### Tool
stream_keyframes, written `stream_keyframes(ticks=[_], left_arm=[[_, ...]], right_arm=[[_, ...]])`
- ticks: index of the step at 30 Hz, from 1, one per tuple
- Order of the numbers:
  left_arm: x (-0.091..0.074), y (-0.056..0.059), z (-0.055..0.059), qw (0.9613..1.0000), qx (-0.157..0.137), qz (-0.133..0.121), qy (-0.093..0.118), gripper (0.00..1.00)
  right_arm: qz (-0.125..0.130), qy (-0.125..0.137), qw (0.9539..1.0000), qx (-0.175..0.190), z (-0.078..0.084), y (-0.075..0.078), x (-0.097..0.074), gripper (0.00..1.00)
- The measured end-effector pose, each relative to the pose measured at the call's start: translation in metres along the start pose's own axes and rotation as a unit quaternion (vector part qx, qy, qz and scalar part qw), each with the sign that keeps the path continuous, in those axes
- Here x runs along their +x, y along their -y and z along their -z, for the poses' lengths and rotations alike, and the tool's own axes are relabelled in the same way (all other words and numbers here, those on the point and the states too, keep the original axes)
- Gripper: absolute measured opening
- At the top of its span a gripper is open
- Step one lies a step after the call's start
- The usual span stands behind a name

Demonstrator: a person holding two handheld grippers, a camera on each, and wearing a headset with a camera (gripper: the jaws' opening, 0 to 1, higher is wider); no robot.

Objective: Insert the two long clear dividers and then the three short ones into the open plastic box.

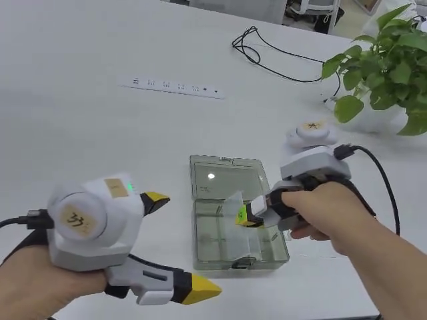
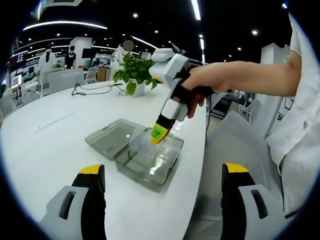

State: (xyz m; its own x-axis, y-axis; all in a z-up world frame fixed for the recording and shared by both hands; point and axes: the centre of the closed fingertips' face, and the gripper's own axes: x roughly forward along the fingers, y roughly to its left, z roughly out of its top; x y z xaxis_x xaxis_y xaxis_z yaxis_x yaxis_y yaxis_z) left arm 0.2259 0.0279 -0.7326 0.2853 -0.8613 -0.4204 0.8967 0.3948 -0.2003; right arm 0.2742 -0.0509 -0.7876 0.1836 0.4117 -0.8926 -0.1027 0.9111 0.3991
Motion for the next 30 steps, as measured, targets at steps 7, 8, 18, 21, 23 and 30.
stream_keyframes(ticks=[7, 8, 18, 21, 23, 30], left_arm=[[0.001, 0.001, 0.002, 1.0, -0.005, 0.001, -0.001, 0.99], [0.001, 0.001, 0.002, 1.0, -0.006, 0.001, -0.001, 0.99], [0.002, 0.0, 0.004, 0.9999, -0.01, 0.001, -0.002, 0.99], [0.002, 0.0, 0.003, 0.9999, -0.013, -0.001, -0.001, 0.99], [0.002, -0.001, 0.004, 0.9999, -0.014, -0.002, -0.001, 0.99], [0.002, -0.001, 0.007, 0.9999, -0.017, -0.003, -0.004, 0.99]], right_arm=[[0.006, -0.002, 0.9999, -0.01, -0.001, 0.001, 0.006, 0.07], [0.007, -0.002, 0.9999, -0.011, -0.001, 0.002, 0.007, 0.07], [0.019, 0.001, 0.9994, -0.028, -0.002, 0.001, 0.009, 0.07], [0.029, 0.005, 0.9986, -0.043, -0.003, -0.001, 0.009, 0.07], [0.037, 0.005, 0.9977, -0.057, -0.003, -0.002, 0.01, 0.07], [0.063, 0.003, 0.9927, -0.103, -0.003, -0.005, 0.011, 0.07]])
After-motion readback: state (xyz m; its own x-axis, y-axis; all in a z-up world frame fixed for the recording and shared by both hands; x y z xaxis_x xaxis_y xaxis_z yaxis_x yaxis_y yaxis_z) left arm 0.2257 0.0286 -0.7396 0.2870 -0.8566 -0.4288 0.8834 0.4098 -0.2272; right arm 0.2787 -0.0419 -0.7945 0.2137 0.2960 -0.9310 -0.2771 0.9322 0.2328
